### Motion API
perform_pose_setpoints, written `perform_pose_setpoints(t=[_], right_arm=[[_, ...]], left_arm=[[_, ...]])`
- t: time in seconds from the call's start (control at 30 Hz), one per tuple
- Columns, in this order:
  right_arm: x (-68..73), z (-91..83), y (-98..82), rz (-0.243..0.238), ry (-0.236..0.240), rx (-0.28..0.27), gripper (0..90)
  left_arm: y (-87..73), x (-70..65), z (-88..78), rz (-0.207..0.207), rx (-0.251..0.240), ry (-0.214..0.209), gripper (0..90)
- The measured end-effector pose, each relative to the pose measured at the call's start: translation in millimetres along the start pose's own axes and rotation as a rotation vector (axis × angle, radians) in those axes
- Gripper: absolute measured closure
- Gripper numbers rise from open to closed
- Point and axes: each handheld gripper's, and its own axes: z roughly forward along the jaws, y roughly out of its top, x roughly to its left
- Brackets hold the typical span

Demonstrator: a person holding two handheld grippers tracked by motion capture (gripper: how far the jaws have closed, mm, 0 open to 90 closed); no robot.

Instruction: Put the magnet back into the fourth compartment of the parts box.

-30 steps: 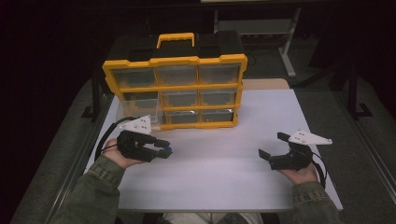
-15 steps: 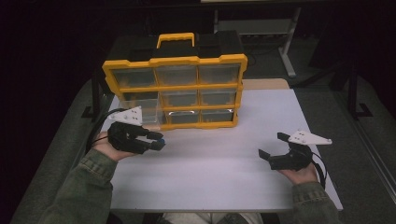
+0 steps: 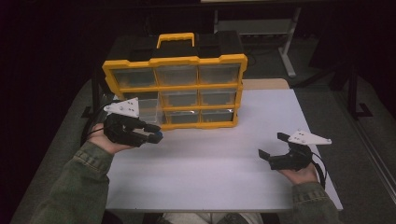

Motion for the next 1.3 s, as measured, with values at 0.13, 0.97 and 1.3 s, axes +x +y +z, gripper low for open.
perform_pose_setpoints(t=[0.13, 0.97, 1.3], right_arm=[[0.1, -0.1, 0.0, 0.000, 0.000, -0.001, 0.0], [0.6, 1.3, -0.6, -0.002, 0.000, 0.009, 0.0], [0.5, 2.1, -1.2, -0.003, 0.000, 0.014, 0.0]], left_arm=[[1.3, 3.4, -3.9, -0.006, -0.004, 0.006, 62.7], [16.3, 22.4, -30.9, -0.017, -0.031, 0.070, 62.6], [18.5, 42.2, -35.7, -0.034, -0.035, 0.101, 62.6]])
